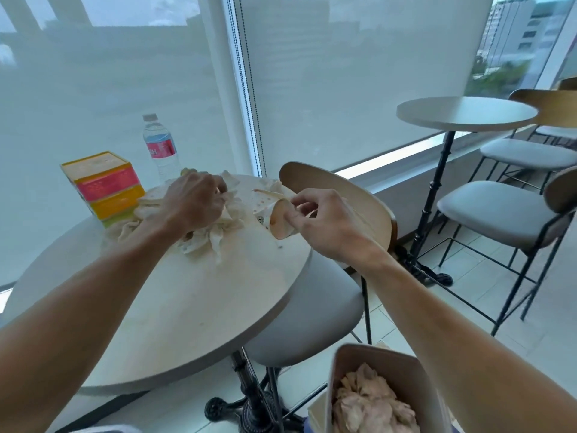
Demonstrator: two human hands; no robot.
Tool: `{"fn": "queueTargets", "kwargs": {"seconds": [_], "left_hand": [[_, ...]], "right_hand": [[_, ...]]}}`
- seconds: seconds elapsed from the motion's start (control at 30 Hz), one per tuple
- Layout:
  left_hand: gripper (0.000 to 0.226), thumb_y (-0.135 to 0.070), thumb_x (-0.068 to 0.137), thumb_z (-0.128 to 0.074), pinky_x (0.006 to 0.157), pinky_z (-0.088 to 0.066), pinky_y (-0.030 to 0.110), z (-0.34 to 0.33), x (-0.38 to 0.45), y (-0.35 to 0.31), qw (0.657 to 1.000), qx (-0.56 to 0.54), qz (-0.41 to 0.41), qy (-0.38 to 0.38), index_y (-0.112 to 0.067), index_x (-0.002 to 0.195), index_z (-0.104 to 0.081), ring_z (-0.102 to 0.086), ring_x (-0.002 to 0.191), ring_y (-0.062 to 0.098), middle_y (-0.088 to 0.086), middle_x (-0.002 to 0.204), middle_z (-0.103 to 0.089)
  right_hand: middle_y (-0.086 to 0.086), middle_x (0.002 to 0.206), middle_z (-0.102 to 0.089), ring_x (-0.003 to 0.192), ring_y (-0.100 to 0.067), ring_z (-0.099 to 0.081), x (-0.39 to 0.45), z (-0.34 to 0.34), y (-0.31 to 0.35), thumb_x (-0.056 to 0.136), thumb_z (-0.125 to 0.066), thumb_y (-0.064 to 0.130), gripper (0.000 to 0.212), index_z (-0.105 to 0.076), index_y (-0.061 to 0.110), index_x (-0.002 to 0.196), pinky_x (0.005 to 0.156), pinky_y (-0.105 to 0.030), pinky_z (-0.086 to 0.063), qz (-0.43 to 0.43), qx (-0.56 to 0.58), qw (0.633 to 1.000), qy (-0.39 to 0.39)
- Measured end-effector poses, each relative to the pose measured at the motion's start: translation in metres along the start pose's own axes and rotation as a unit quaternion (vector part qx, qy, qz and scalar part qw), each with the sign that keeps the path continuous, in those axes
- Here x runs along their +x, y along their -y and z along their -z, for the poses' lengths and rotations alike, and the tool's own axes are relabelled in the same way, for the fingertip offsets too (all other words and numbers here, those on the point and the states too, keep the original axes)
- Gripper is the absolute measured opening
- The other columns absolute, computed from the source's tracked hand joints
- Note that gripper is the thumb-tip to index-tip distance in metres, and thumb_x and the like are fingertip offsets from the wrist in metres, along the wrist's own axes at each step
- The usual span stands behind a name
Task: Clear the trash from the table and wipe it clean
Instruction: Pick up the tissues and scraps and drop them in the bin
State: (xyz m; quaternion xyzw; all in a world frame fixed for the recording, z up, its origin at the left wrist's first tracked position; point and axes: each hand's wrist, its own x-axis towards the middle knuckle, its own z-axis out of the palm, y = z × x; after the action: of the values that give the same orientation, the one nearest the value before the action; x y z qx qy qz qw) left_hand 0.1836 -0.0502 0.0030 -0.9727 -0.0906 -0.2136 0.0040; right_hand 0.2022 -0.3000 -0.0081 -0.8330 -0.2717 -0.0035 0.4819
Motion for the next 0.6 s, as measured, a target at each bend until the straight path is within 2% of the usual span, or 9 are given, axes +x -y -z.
{"fn": "queueTargets", "kwargs": {"seconds": [0.07,0.17,0.27,0.33,0.4,0.47,0.53,0.6], "left_hand": [[0.024,-0.030,0.093,-0.060,0.082,-0.048,0.043,0.008,-0.007,-0.019,0.998,-0.031,0.000,-0.049,-0.013,0.105,-0.072,-0.057,0.101,0.035,0.013,0.101,-0.070],[0.027,-0.039,0.094,-0.059,0.083,-0.045,0.040,0.020,-0.024,-0.051,0.992,-0.094,-0.009,-0.087,-0.016,0.102,-0.072,-0.058,0.101,0.032,0.007,0.100,-0.071],[0.026,-0.044,0.092,-0.061,0.076,-0.043,0.032,0.029,-0.046,-0.083,0.982,-0.160,-0.011,-0.097,-0.021,0.100,-0.072,-0.059,0.084,0.015,-0.005,0.096,-0.070],[0.023,-0.046,0.091,-0.062,0.068,-0.041,0.022,0.034,-0.063,-0.106,0.975,-0.205,0.002,-0.082,-0.026,0.096,-0.071,-0.051,0.067,-0.002,-0.010,0.092,-0.069],[0.019,-0.048,0.089,-0.063,0.055,-0.036,0.011,0.035,-0.081,-0.128,0.967,-0.249,0.012,-0.053,-0.030,0.089,-0.069,-0.045,0.055,0.000,-0.015,0.084,-0.067],[0.020,-0.049,0.087,-0.065,0.050,-0.035,0.017,0.033,-0.098,-0.150,0.953,-0.302,0.018,-0.030,-0.029,0.086,-0.069,-0.038,0.050,0.006,-0.020,0.074,-0.066],[0.017,-0.045,0.087,-0.067,0.046,-0.032,0.016,0.029,-0.116,-0.170,0.934,-0.356,0.031,0.001,-0.029,0.085,-0.069,-0.035,0.046,0.005,-0.023,0.060,-0.061],[0.018,-0.044,0.087,-0.069,0.042,-0.030,0.017,0.024,-0.132,-0.184,0.918,-0.394,0.041,0.030,-0.026,0.085,-0.070,-0.034,0.044,0.005,-0.013,0.055,-0.060]], "right_hand": [[0.015,0.075,-0.064,0.065,0.004,-0.057,-0.011,0.009,-0.010,0.092,-0.062,0.041,0.017,-0.072,0.028,0.095,0.055,-0.006,-0.040,-0.003,0.009,1.000,-0.003],[0.012,0.080,-0.066,0.072,-0.002,-0.061,-0.029,0.023,-0.029,0.093,-0.063,0.042,0.019,-0.072,0.025,0.097,0.068,-0.020,-0.051,-0.016,0.030,0.999,0.004],[0.011,0.084,-0.066,0.078,-0.004,-0.063,-0.049,0.037,-0.053,0.092,-0.064,0.044,0.023,-0.071,0.024,0.099,0.073,-0.022,-0.054,-0.038,0.036,0.998,0.023],[0.010,0.085,-0.066,0.079,-0.004,-0.063,-0.063,0.045,-0.071,0.091,-0.064,0.045,0.024,-0.071,0.023,0.098,0.072,-0.021,-0.054,-0.055,0.038,0.997,0.039],[0.009,0.084,-0.066,0.077,-0.004,-0.063,-0.076,0.050,-0.088,0.091,-0.065,0.045,0.023,-0.070,0.023,0.095,0.068,-0.017,-0.052,-0.077,0.040,0.995,0.055],[0.011,0.081,-0.065,0.073,-0.002,-0.061,-0.089,0.053,-0.108,0.091,-0.065,0.042,0.020,-0.069,0.022,0.094,0.059,-0.012,-0.046,-0.095,0.035,0.992,0.072],[0.013,0.080,-0.064,0.070,0.001,-0.058,-0.103,0.055,-0.128,0.092,-0.065,0.039,0.016,-0.068,0.023,0.094,0.054,-0.008,-0.040,-0.113,0.024,0.989,0.092],[0.013,0.082,-0.065,0.070,0.001,-0.058,-0.115,0.053,-0.148,0.092,-0.065,0.038,0.014,-0.068,0.025,0.093,0.053,-0.007,-0.038,-0.132,0.016,0.985,0.110]]}}
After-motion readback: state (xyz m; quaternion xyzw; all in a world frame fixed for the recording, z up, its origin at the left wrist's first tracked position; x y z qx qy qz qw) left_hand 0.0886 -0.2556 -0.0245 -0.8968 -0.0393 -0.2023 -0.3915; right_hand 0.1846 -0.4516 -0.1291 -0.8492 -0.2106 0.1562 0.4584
